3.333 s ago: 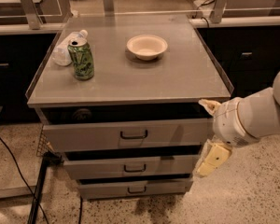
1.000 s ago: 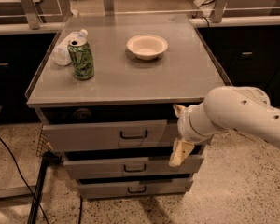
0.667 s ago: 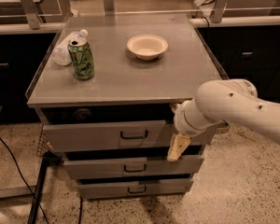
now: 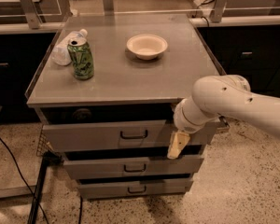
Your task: Open top drawer
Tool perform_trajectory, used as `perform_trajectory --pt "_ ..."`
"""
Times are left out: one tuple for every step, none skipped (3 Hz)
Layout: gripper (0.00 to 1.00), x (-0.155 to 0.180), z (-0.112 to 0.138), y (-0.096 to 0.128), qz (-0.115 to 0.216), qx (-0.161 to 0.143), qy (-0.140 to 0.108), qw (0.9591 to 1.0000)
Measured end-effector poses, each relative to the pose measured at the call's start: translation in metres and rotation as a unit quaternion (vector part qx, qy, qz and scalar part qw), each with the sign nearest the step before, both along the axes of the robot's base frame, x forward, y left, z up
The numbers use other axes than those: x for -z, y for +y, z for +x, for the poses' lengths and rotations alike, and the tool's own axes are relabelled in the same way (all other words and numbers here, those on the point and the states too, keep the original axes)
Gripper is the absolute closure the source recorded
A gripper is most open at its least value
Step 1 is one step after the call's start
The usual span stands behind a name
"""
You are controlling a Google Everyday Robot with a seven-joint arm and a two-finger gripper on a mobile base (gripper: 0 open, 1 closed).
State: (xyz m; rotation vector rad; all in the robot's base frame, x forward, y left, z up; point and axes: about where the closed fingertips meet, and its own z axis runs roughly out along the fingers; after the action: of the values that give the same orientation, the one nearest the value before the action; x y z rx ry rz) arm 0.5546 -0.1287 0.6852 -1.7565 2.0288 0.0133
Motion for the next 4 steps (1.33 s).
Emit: perform_trajectory --pt "0.00 0.018 0.000 -0.004 0.012 0.007 0.041 0.9991" --pt "0.00 0.040 -0.009 -0.006 0.029 0.013 0.095 0.9950" --pt "0.00 0.036 -0.009 -0.007 0.030 0.013 0.098 0.9946" --pt "0.00 0.037 -0.017 -0.008 0.034 0.014 0.114 0.9928"
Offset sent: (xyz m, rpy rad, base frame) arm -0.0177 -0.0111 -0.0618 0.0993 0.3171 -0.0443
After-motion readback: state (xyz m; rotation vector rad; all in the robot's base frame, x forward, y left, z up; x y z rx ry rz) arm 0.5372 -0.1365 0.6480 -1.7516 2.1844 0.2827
